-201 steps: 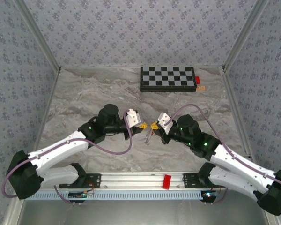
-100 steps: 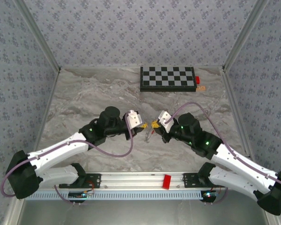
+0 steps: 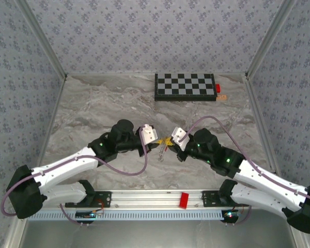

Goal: Put the keys on the keyring

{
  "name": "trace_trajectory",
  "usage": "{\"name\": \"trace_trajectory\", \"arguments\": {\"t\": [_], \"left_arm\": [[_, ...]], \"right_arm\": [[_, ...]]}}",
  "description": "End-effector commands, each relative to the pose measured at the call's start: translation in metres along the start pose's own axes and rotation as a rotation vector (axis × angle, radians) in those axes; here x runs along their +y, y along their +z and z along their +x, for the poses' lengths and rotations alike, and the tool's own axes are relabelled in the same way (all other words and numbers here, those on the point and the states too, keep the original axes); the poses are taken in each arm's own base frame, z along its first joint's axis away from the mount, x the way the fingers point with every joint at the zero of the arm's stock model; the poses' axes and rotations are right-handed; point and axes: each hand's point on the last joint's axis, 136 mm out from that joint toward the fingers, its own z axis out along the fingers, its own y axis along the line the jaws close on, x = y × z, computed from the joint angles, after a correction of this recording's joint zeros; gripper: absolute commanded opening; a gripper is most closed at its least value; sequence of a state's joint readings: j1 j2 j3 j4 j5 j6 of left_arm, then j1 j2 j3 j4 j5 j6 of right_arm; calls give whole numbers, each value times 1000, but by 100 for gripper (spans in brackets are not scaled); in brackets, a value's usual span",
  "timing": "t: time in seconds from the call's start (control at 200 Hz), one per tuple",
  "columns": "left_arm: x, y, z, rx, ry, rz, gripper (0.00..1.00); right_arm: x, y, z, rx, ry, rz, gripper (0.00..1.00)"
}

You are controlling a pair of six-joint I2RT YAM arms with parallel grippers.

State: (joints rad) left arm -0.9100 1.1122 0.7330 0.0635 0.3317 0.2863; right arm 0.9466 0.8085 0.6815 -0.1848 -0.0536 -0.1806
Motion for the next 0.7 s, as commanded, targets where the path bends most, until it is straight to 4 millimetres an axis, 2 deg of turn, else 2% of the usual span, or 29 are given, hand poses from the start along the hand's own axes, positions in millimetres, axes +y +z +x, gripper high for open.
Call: {"name": "trace_trajectory", "arguments": {"t": [0.0, 0.265, 0.695], "left_arm": [[0, -3, -9, -43, 21, 0, 0], [-6, -4, -8, -58, 10, 25, 0], [-8, -5, -9, -63, 3, 38, 0]], "right_arm": [[-6, -3, -1, 8, -20, 48, 0], [-11, -7, 0, 14, -14, 74, 0], [-7, 0, 8, 54, -14, 56, 0]]}}
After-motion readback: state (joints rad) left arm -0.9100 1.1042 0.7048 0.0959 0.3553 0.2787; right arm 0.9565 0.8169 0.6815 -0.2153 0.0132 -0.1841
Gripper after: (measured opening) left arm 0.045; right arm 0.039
